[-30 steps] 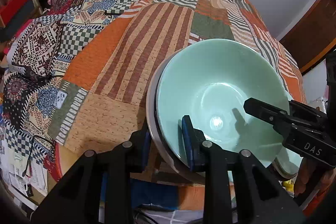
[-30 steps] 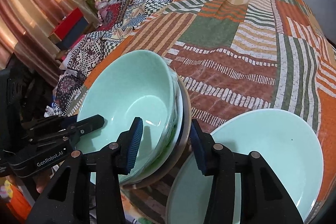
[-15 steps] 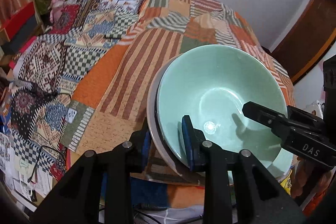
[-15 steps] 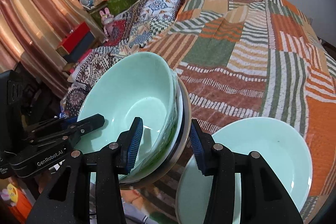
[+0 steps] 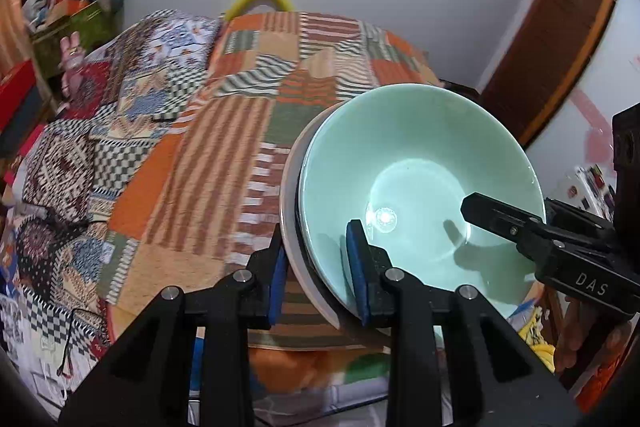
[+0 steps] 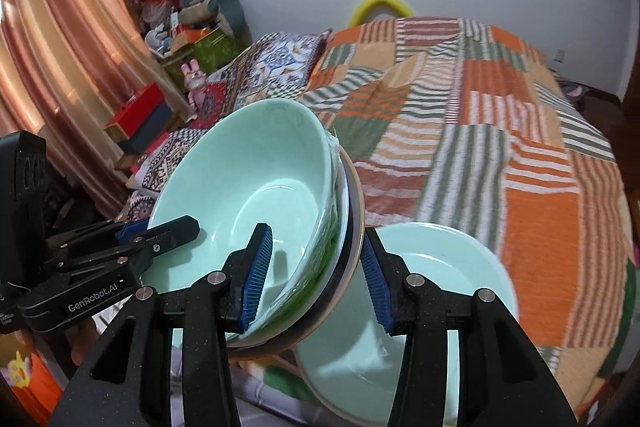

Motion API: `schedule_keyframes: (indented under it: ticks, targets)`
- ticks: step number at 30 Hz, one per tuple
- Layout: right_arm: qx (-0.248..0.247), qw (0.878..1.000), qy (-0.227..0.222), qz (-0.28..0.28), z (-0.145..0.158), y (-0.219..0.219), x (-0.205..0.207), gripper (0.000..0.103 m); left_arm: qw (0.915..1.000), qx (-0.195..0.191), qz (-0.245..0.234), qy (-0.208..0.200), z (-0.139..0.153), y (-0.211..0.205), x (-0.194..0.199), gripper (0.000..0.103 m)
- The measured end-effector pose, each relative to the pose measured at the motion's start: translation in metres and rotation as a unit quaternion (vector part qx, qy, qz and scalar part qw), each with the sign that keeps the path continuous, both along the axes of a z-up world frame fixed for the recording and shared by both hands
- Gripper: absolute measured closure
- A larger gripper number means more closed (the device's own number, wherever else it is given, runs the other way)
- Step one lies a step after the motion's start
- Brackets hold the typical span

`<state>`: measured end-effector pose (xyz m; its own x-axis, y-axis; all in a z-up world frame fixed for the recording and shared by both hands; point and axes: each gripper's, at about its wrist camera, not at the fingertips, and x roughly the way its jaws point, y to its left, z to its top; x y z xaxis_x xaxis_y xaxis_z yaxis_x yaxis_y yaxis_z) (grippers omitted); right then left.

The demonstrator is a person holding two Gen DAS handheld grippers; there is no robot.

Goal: Organize plates and bowls
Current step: 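Open the right gripper and pull it back from the bowl rim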

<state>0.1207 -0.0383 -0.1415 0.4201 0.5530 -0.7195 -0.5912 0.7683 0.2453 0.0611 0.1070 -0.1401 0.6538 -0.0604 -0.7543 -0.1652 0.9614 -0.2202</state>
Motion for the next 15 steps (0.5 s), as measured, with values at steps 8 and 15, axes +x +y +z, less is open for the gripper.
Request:
schedule_keyframes:
  ticks: [8, 15]
  targets:
    - [-0.001, 0.999, 0.002, -0.048, -0.002, -0.046, -0.004, 0.061, 0.9984, 0.006, -0.055, 0.01, -0.001, -0.046, 0.014, 0.075]
    - [-0.003, 0.996, 0.028, -0.08, -0.019, -0.077, -0.003, 0.061, 0.9956, 0.01, -0.086, 0.035, -0.018, -0.071, 0.028, 0.075]
